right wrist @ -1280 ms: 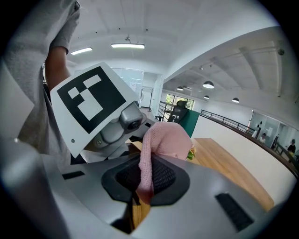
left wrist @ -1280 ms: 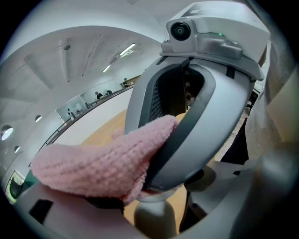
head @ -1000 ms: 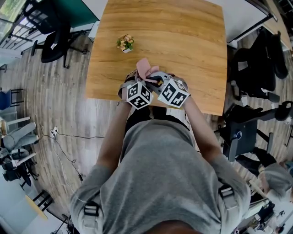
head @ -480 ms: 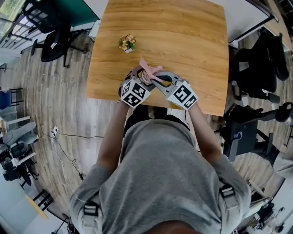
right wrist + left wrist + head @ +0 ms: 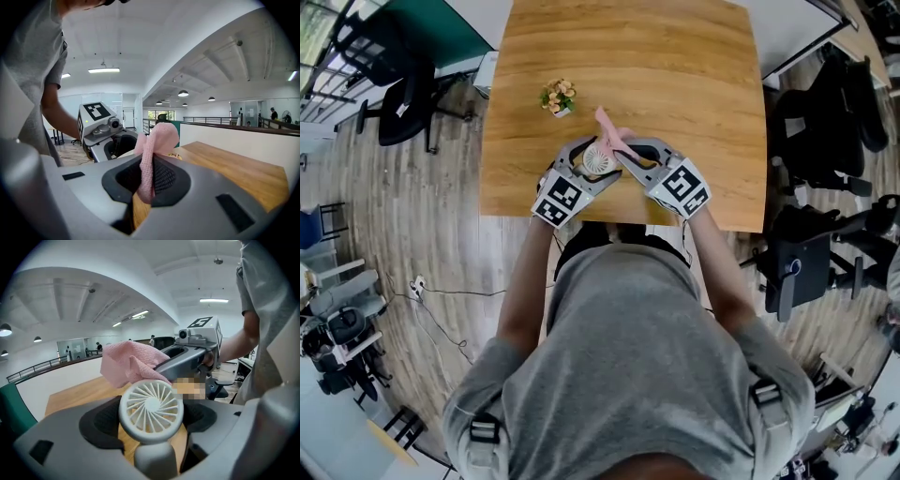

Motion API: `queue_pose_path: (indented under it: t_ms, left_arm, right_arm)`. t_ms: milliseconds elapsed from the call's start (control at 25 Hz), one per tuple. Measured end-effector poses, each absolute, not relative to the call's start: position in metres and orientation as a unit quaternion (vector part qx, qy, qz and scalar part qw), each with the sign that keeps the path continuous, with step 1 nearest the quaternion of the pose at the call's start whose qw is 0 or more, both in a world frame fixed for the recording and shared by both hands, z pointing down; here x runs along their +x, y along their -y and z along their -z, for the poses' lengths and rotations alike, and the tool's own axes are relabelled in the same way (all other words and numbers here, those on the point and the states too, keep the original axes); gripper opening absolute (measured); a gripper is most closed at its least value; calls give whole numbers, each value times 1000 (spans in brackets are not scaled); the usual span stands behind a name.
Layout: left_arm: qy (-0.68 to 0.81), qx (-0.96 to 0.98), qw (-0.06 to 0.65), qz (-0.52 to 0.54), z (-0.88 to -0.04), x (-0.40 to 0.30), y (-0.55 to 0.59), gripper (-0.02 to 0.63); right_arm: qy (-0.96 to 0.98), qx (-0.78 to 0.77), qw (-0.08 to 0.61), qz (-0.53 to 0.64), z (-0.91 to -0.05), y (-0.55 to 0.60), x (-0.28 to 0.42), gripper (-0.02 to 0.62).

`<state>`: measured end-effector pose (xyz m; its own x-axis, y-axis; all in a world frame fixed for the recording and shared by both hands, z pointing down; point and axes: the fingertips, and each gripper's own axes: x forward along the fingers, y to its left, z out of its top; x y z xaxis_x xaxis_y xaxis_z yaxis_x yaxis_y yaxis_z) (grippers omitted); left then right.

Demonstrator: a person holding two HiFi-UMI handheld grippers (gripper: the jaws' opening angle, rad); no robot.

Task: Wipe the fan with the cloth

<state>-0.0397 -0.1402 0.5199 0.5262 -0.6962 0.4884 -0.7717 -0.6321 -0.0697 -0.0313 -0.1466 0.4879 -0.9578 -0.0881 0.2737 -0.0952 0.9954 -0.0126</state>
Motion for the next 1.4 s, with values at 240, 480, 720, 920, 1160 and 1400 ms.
queue_pose_path:
  t_ms: [240, 480, 720, 920, 1160, 1400]
  left_arm:
    - [394, 882, 49, -256, -521, -52, 132, 380]
    - [376, 887, 33, -266, -525, -74, 127, 380]
    - [333, 899, 2, -283, -528, -76, 114, 380]
    - [317, 911, 2, -264, -526, -81, 110, 380]
    - [306, 920, 4, -243, -522, -87, 112, 380]
    - [299, 925, 13, -234, -524, -100, 119, 380]
  right_arm:
    - [987, 52, 149, -13, -489, 151, -54, 31]
    - [986, 51, 158, -17, -487, 153, -86, 31]
    - [985, 53, 161, -33, -488, 149, -106, 31]
    - [983, 73, 164, -38, -494, 151, -111, 31]
    - [979, 103, 166, -53, -502, 155, -103, 31]
    - [978, 121, 152, -70, -500, 150, -101, 31]
